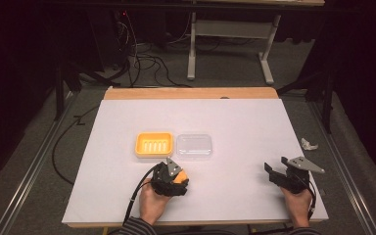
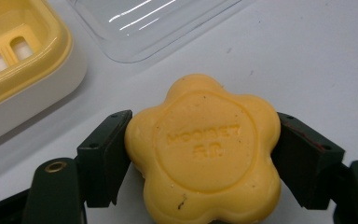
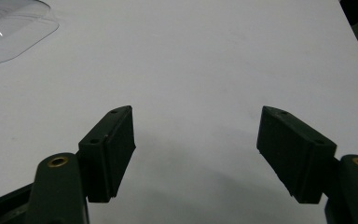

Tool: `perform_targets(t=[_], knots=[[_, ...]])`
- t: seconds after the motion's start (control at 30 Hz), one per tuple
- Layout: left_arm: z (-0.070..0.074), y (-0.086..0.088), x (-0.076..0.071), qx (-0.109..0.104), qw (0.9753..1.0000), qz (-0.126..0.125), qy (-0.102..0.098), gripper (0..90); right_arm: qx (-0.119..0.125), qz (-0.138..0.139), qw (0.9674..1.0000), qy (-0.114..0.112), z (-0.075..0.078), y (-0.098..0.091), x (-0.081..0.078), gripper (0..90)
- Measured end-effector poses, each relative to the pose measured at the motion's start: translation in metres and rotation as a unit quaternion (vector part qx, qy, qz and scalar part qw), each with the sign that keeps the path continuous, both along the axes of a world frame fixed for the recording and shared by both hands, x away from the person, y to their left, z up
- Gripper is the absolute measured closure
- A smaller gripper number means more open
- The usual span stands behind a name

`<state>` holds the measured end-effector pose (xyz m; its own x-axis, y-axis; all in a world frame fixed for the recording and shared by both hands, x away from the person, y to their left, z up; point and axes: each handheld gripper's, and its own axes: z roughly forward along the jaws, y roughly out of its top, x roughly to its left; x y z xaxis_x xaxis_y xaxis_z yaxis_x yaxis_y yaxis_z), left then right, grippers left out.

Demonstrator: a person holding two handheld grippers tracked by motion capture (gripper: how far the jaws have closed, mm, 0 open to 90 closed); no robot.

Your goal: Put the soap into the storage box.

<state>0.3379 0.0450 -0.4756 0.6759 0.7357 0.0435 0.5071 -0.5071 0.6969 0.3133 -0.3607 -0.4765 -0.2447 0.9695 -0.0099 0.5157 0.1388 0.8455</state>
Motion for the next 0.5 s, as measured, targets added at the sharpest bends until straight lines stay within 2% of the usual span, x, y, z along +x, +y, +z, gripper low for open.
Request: perform_targets(t=[0.3, 0.5], knots=[[0.0029, 0.0020, -0.0006, -0.003, 1.0000, -0.001, 0.002, 26.1, 0.001, 0.000, 1.0000, -0.007, 0.0002, -0.0004, -0.0011, 27.7], [0.0097, 0.0049, -0.0015, -0.005, 1.0000, -0.005, -0.006, 26.1, 0.000, 0.003, 1.0000, -0.008, 0.0003, -0.0004, -0.0013, 27.7]])
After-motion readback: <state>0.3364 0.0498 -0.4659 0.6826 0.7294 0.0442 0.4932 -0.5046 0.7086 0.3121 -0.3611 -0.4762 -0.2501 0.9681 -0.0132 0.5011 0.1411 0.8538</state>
